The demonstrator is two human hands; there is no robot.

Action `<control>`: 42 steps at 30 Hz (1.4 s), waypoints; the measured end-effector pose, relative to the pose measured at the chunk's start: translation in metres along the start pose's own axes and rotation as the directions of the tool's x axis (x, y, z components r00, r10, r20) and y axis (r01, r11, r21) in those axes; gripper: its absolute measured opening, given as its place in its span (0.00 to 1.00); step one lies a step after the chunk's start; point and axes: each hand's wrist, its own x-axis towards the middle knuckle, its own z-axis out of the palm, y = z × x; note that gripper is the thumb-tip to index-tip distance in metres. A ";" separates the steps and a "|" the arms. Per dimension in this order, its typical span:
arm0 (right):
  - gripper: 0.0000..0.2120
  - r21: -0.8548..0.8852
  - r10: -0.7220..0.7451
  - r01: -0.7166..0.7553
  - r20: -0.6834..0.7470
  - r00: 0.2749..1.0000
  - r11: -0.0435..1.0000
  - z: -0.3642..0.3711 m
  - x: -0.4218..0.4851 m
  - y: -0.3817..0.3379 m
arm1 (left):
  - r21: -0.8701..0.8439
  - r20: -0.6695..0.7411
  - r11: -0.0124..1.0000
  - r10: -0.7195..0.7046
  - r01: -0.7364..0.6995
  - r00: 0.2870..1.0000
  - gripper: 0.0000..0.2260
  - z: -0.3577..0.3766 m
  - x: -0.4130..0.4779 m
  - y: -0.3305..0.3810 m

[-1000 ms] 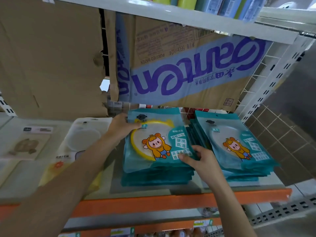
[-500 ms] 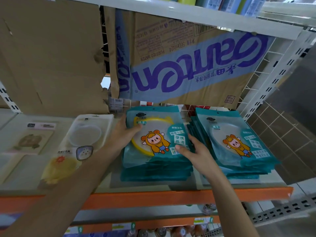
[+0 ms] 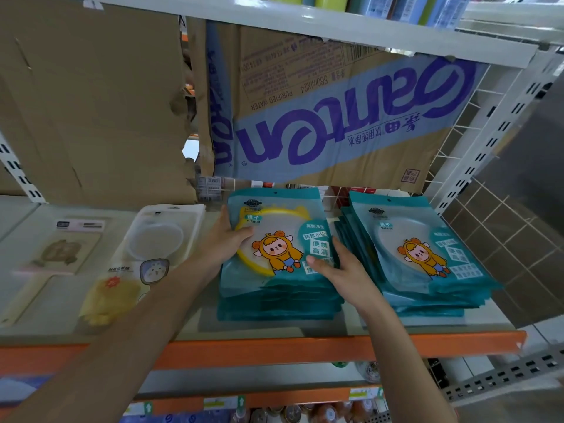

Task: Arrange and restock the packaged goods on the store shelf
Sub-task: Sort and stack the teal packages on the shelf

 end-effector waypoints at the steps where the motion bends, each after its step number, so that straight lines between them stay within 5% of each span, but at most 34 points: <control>1: 0.18 0.002 0.003 -0.003 -0.003 1.000 1.000 0.001 0.000 -0.002 | 0.002 -0.003 1.000 -0.001 0.001 1.000 0.20 0.000 0.000 0.000; 5: 0.18 0.037 0.008 -0.008 -0.005 1.000 0.999 -0.001 -0.008 -0.005 | 0.021 0.029 0.999 0.031 -0.031 0.999 0.28 -0.003 -0.009 -0.001; 8: 0.26 -0.027 0.007 -0.006 0.037 0.999 1.000 -0.008 -0.016 -0.004 | 0.215 0.094 0.970 0.099 -0.118 0.991 0.44 -0.011 -0.027 -0.002; 10: 0.42 -0.111 0.017 -0.007 0.087 0.996 0.994 -0.011 -0.019 0.000 | 0.376 0.177 0.909 0.118 -0.178 0.977 0.54 -0.014 -0.041 -0.004; 13: 0.48 -0.165 0.016 0.005 0.124 0.992 0.986 -0.013 -0.021 0.004 | 0.593 0.246 0.792 -0.010 -0.143 0.969 0.64 -0.011 -0.058 -0.006; 18: 0.40 -0.254 -0.005 0.027 0.087 0.996 0.967 -0.013 -0.025 0.001 | 0.663 0.184 0.736 0.018 -0.137 0.983 0.59 -0.007 -0.062 -0.007; 28: 0.51 -0.219 -0.022 0.040 0.085 0.996 0.975 -0.016 -0.029 -0.007 | 0.588 0.211 0.786 0.080 -0.191 0.974 0.60 -0.011 -0.066 -0.008; 31: 0.56 -0.187 -0.119 0.118 0.008 0.993 0.975 -0.017 -0.025 -0.011 | 0.487 0.195 0.838 0.170 -0.246 0.966 0.46 -0.017 -0.077 0.002; 33: 0.51 -0.176 -0.166 0.163 -0.005 0.986 0.971 -0.013 -0.019 -0.016 | 0.486 0.117 0.840 0.213 -0.243 0.970 0.38 -0.023 -0.084 0.010; 37: 0.35 -0.425 -0.276 0.263 0.031 0.961 0.866 -0.002 -0.001 -0.031 | 0.742 -0.059 0.646 0.325 -0.177 0.944 0.43 -0.057 -0.078 0.011; 42: 0.31 -0.686 -0.317 0.270 0.060 0.946 0.676 0.025 0.016 -0.045 | 0.907 -0.072 0.414 0.341 -0.081 0.937 0.32 -0.102 -0.068 0.013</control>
